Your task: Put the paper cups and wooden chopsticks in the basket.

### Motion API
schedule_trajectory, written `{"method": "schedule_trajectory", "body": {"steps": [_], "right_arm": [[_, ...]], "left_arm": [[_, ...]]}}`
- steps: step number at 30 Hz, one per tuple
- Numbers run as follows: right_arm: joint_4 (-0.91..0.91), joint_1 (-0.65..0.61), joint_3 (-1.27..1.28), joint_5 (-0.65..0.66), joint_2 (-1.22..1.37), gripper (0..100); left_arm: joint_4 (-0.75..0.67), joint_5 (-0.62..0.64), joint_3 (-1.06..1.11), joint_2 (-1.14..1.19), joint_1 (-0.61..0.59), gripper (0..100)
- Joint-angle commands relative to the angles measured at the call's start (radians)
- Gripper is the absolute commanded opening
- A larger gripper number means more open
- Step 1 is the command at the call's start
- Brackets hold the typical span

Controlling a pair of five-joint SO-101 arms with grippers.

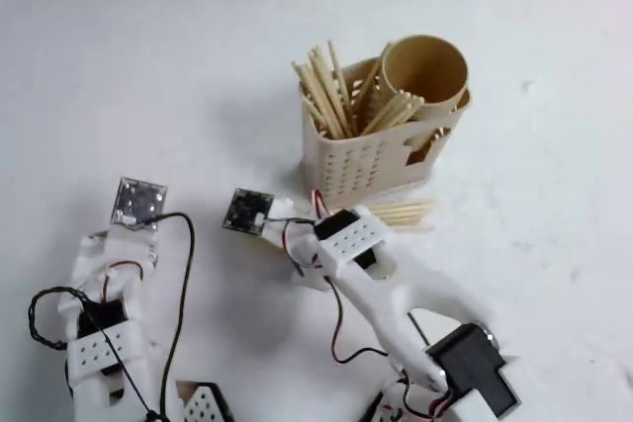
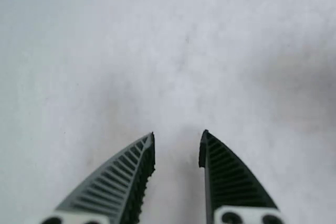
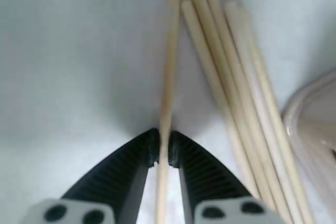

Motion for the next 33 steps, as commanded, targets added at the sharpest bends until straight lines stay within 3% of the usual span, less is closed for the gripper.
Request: {"method": "schedule_trajectory", "body": {"steps": [1,8,14,20,24,28,33], "right_arm": [[0.042,0.018,-0.008,-0.064,-0.128,1.6],[0.162,0.018,-0.044,-0.176,-0.544,1.6],[0.163,0.088,-0.310,-0.348,-0.774,1.7],[0.159,0.220,-0.643,-0.519,-0.717,1.7],[-0.004,0.255,-0.721,-0.605,-0.611,1.7],[-0.232,0.272,-0.720,-0.609,-0.490,1.8],[-0.328,0.274,-0.720,-0.611,-0.354,1.8]], "left_arm": [[-0.020,0.005,-0.003,-0.012,0.015,15],[-0.020,0.005,-0.003,-0.012,0.015,15],[-0.020,0.005,-0.003,-0.012,0.015,15],[-0.020,0.005,-0.003,-0.012,0.015,15],[-0.020,0.005,-0.003,-0.012,0.015,15],[-0.020,0.005,-0.003,-0.012,0.015,15],[-0.020,0.005,-0.003,-0.012,0.015,15]]}}
